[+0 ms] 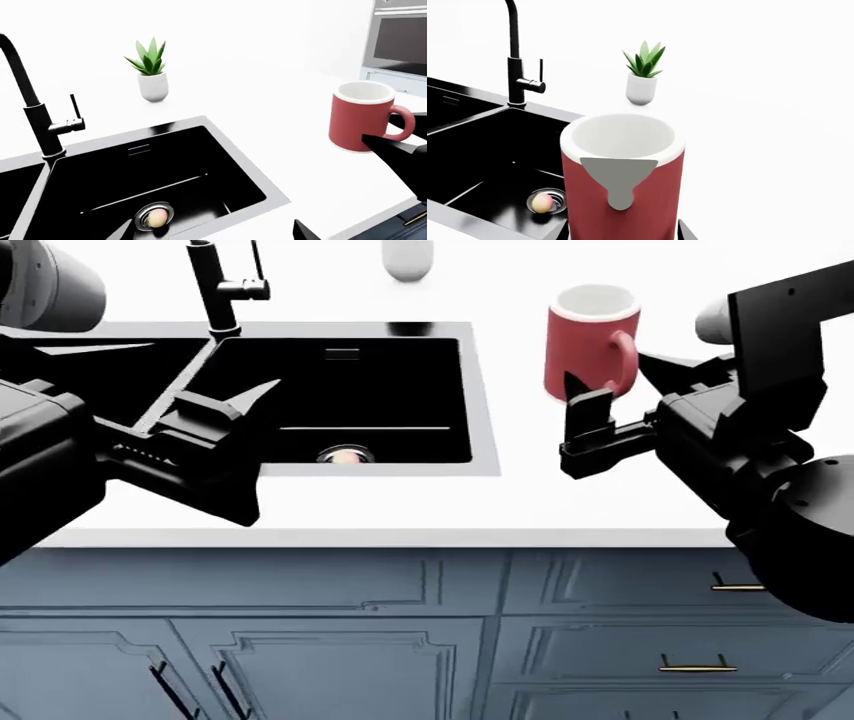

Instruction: Pick the mug and mug and place them in the sink. Then turn on the water.

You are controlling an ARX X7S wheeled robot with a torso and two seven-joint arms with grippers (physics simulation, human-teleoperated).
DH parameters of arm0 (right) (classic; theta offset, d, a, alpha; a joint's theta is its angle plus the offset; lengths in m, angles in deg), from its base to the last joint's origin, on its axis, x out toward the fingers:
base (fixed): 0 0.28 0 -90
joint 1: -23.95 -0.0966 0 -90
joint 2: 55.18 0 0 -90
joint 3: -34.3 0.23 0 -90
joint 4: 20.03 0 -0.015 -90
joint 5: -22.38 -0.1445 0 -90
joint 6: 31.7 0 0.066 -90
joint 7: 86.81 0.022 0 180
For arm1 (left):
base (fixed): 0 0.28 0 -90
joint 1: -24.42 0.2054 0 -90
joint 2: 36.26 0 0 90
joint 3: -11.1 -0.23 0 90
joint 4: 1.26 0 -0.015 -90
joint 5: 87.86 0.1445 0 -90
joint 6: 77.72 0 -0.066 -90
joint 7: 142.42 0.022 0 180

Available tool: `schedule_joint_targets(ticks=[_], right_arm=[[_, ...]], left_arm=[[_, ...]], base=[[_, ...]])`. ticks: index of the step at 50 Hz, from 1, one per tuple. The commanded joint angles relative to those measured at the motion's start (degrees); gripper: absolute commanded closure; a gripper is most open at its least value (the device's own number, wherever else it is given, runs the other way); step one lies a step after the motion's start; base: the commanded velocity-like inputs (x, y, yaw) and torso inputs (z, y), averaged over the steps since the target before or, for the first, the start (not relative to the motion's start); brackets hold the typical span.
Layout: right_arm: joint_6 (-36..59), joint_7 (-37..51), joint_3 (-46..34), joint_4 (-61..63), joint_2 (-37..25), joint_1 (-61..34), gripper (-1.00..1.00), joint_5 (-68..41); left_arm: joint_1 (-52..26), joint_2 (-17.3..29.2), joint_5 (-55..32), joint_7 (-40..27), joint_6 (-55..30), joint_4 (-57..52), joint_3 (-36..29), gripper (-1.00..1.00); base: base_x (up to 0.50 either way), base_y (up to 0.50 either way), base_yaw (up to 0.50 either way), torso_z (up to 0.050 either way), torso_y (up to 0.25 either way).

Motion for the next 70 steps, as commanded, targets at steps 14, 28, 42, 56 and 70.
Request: schedule_joint_targets(ticks=[14, 28, 42, 56, 70], right_arm=[[0.37, -0.62, -2.16, -0.19, -0.13, -3.39, 1.00, 0.73], [-1.26, 0.51, -0.31, -0.36, -1.53, -2.47, 1.00, 1.35], [8.12, 4.98, 2.17, -5.01, -3.40, -8.25, 1.00, -9.77], [13.86, 20.05, 0.23, -10.08, -7.42, -15.71, 1.00, -31.38], [11.04, 19.02, -0.07, -9.21, -8.92, -13.03, 1.00, -30.32]], left_arm=[[-0.73, 1.40, 0.89, 1.73, -0.26, 1.03, 0.15, -1.00], [-0.34, 1.05, 2.11, 2.49, -0.29, 0.91, -0.26, -1.00], [-13.14, 4.52, -5.82, 0.24, -2.42, 13.53, -10.06, -1.00], [-30.05, 5.88, -9.07, -2.44, -10.43, 27.17, -18.76, -1.00], [-29.49, 6.00, -7.61, -1.12, -10.53, 26.44, -18.42, -1.00]], base=[[0.02, 0.50, 0.00, 0.000, 0.000], [0.20, 0.50, 0.00, 0.000, 0.000], [0.35, 0.35, 0.00, 0.000, 0.001], [0.35, 0.35, 0.00, 0.000, 0.001], [0.35, 0.18, 0.00, 0.000, 0.001]])
